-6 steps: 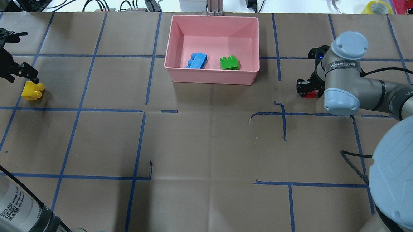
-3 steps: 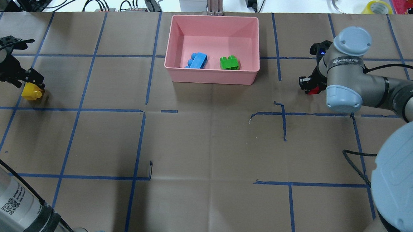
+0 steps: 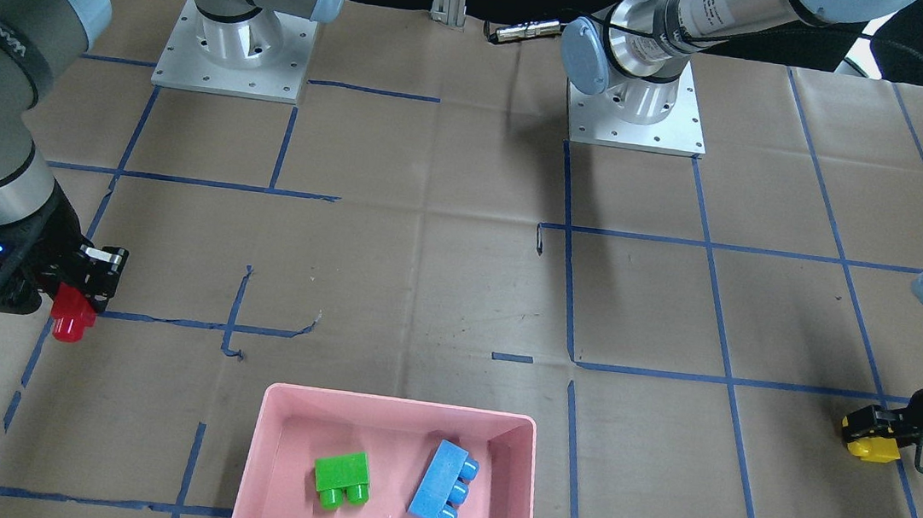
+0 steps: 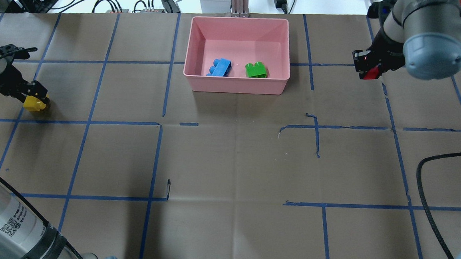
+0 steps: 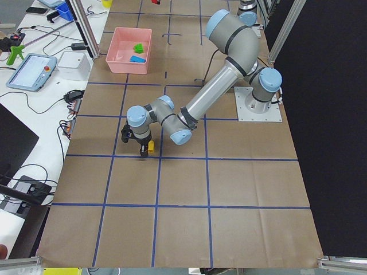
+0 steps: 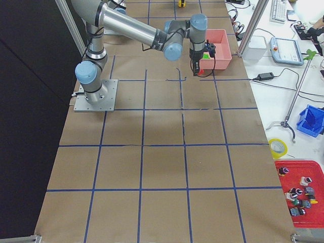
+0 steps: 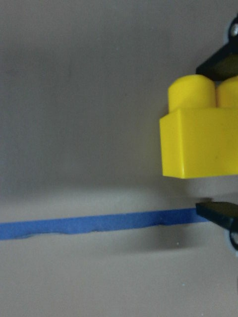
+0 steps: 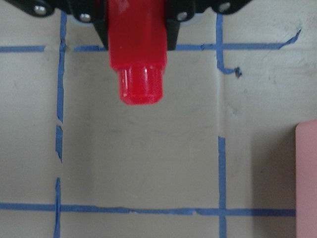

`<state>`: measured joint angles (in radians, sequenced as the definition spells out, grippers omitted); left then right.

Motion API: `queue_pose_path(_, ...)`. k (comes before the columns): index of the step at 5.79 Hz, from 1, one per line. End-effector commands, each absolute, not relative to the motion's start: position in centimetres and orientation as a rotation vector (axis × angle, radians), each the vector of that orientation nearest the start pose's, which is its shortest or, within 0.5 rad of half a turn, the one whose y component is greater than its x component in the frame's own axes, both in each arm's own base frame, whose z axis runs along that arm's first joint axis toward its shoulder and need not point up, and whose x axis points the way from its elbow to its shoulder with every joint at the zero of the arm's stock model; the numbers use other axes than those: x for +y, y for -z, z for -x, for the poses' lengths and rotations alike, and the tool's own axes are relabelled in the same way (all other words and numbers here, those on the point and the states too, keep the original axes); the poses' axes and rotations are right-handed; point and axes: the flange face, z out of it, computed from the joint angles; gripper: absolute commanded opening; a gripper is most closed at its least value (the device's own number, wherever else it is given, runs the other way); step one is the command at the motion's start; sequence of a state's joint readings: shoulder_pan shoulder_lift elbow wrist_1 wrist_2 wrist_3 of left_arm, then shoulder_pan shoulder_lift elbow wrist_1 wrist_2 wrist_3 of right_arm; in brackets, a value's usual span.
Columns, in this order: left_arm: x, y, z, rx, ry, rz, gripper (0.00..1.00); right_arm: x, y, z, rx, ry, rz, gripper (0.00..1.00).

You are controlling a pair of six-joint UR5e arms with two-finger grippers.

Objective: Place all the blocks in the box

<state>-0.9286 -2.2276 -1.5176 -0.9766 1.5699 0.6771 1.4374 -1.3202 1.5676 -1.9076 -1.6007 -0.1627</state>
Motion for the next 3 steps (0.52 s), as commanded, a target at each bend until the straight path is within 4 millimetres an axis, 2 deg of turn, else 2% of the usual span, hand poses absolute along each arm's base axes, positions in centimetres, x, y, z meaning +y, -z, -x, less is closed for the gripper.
queue_pose_path(1,-62.7,-18.9,-30.2,3.139,-0.003,-0.051,0.34,-61.7,-44.7,-12.7,3.119,0.203,0.219,0.01)
queue_pose_path(2,-63.2,-19.9,-30.0,3.134,-0.002,-0.062,0.18,-64.0,-43.3,-18.6,2.942,0.306,0.315,0.02)
queue_pose_path(3,-63.1,-24.6,-29.3,3.131,-0.003,-0.072,0.11,-67.1,-41.0,-23.2,2.852,0.477,0.363,0.03)
